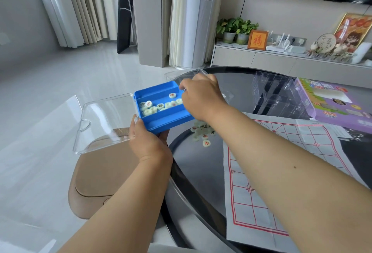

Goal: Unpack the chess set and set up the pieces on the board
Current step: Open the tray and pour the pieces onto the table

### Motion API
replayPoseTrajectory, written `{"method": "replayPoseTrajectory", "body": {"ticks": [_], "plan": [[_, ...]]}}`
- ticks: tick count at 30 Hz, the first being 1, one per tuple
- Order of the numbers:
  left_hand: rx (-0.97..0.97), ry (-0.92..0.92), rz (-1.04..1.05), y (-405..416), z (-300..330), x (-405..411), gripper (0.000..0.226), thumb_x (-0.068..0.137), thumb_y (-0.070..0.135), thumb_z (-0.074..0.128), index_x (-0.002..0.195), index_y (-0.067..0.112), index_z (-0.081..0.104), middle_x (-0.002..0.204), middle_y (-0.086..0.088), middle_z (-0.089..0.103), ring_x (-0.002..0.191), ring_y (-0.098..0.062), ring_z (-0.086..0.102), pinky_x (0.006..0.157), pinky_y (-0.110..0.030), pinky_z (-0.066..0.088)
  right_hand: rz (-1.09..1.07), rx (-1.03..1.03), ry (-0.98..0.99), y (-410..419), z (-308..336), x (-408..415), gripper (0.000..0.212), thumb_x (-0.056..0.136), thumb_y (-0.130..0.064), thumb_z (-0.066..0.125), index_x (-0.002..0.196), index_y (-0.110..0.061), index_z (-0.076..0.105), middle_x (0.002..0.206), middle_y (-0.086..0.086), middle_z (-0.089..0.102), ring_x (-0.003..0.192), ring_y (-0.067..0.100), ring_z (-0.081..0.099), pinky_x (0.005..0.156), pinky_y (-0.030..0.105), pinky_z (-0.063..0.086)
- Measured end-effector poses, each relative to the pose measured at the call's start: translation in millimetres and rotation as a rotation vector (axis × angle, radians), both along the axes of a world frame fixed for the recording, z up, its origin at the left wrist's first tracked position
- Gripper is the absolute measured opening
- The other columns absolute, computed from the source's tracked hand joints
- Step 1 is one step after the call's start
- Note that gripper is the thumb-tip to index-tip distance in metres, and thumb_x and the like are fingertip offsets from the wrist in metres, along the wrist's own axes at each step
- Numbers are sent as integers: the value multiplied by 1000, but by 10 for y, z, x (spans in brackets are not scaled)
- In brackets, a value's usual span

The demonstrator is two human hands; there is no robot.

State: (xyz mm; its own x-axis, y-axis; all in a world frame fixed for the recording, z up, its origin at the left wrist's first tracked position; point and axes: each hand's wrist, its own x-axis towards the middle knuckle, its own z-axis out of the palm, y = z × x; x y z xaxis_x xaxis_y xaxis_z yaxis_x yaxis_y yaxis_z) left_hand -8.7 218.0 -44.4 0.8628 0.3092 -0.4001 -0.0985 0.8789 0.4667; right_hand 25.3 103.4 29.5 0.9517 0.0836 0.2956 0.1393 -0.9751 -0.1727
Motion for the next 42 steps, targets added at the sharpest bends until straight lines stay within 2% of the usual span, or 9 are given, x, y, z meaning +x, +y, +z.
{"method": "replayPoseTrajectory", "body": {"ticks": [3, 9, 14, 18, 21, 26, 31, 35, 42], "plan": [[12, 1, 1, -19, 9, -28, 36, 92, 24, 52, 127, 16, 56, 119, -8, 64, 101, -25, 67, 65, -36, 58, 72, -89, -14, 36, -102, -32, 37, 89, -24, 35, 117, -16, 58, 118, 5, 52, 117, 27, 37, 99, 30, 24], [121, -47, -7, -29, 83, -86, 34, 96, 19, 45, 128, 17, 56, 122, -7, 63, 105, -25, 65, 75, -42, 58, 73, -22, 32, 82, -162, -32, 47, 85, -26, 28, 124, -21, 54, 117, 5, 54, 119, 28, 38, 102, 32, 26], [196, -63, -41, -66, 86, -142, 32, 97, 20, 45, 128, 20, 55, 121, -7, 63, 103, -24, 66, 69, -36, 59, 117, 307, 163, 135, -98, -60, 41, 92, -22, 36, 132, -20, 45, 122, 4, 56, 120, 25, 44, 99, 36, 39], [235, -84, -75, -84, 77, -140, 29, 97, 20, 45, 123, 24, 58, 111, 0, 66, 85, -13, 67, 61, -29, 56, 116, 116, 216, 253, -89, 1, 49, 94, -44, 42, 137, -20, 39, 139, 3, 42, 131, 24, 32, 106, 39, 30], [298, -109, -113, -102, 57, -153, 30, 96, 19, 46, 122, 22, 61, 113, -3, 67, 90, -16, 66, 72, -35, 57, 154, 15, 237, 402, -180, 79, 46, 94, -54, 35, 131, -28, 44, 135, -2, 41, 130, 22, 25, 105, 45, 26], [345, -73, -80, -79, 6, -119, 34, 92, 14, 45, 119, 22, 65, 115, -5, 68, 105, -23, 65, 90, -44, 53, 134, 90, 288, 548, -261, 190, 37, 95, -49, 33, 115, -22, 47, 126, -2, 44, 126, 23, 27, 102, 42, 31], [308, -7, -64, -83, 21, -116, 36, 93, 13, 46, 126, 19, 59, 94, 3, 68, 81, -13, 65, 74, -34, 56, 31, 24, 377, 645, -296, 246, 57, 96, -49, 28, 136, -9, 34, 144, 9, 35, 134, 29, 25, 108, 45, 29], [339, -6, -77, -97, 11, -123, 34, 93, 17, 48, 125, 18, 59, 110, -2, 68, 97, -19, 64, 88, -41, 53, -45, 68, 412, 657, -274, 250, 61, 97, -47, 27, 141, -5, 25, 148, 12, 29, 135, 30, 22, 109, 44, 27], [306, -11, -70, -93, 43, -146, 32, 96, 18, 46, 127, 19, 57, 105, 0, 66, 89, -16, 64, 79, -37, 56, -74, 40, 417, 672, -252, 273, 48, 95, -31, 34, 139, -12, 30, 145, 9, 30, 132, 30, 24, 104, 44, 26]]}}
